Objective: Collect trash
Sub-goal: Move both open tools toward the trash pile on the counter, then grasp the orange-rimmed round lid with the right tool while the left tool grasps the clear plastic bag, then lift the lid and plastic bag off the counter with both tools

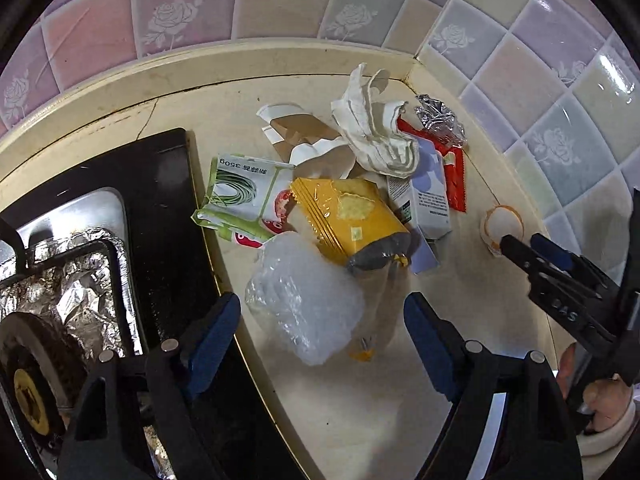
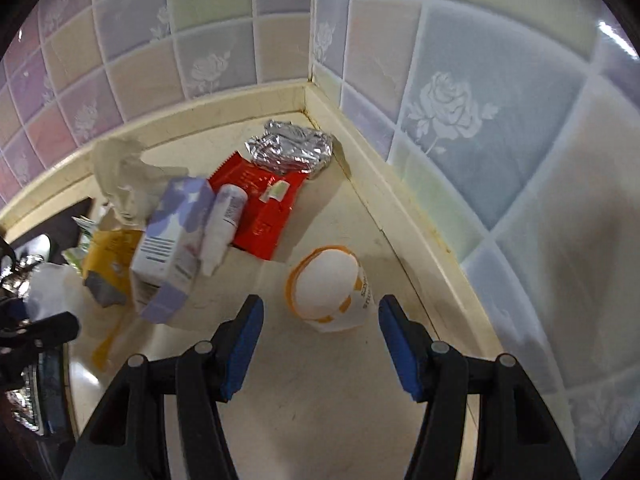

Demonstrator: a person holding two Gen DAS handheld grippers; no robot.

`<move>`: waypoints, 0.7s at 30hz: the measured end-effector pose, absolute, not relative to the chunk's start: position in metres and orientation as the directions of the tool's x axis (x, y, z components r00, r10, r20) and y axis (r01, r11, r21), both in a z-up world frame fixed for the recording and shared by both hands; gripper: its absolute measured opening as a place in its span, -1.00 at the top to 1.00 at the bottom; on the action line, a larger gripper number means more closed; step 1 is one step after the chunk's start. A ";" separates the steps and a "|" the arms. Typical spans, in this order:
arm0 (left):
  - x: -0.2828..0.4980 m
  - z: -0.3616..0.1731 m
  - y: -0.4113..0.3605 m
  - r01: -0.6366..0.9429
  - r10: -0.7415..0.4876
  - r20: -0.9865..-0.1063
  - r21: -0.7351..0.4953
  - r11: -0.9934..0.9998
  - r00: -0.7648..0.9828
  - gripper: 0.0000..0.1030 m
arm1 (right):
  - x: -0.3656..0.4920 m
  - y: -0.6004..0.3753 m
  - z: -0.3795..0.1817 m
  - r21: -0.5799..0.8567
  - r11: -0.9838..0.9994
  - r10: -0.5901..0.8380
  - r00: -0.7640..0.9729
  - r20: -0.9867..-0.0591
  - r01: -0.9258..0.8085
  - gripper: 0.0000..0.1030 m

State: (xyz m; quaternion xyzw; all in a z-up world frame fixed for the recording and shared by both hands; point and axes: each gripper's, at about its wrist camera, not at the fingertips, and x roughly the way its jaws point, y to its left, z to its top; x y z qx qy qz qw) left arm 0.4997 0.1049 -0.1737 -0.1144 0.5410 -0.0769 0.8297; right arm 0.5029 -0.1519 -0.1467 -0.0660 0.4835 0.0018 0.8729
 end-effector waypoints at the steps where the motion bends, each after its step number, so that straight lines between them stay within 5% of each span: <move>1: 0.502 -0.176 0.103 0.004 -0.253 -0.881 -0.274 0.962 0.399 -0.57 | 0.507 -0.152 -0.152 -0.121 0.990 -0.068 0.524 -0.849 -0.069 -0.17; 9: 0.512 -0.188 0.094 0.019 -0.243 -0.897 -0.254 0.967 0.370 -0.02 | 0.528 -0.155 -0.173 -0.114 0.990 -0.062 0.494 -0.868 -0.077 -0.16; 12: 0.513 -0.190 0.091 0.022 -0.232 -0.901 -0.241 0.970 0.367 0.05 | 0.530 -0.160 -0.174 -0.065 0.996 -0.022 0.498 -0.867 -0.069 -0.01; 21: 0.501 -0.182 0.069 0.067 -0.203 -0.902 -0.192 0.979 0.381 0.25 | 0.499 -0.163 -0.167 -0.008 0.998 0.026 0.491 -0.871 -0.068 0.00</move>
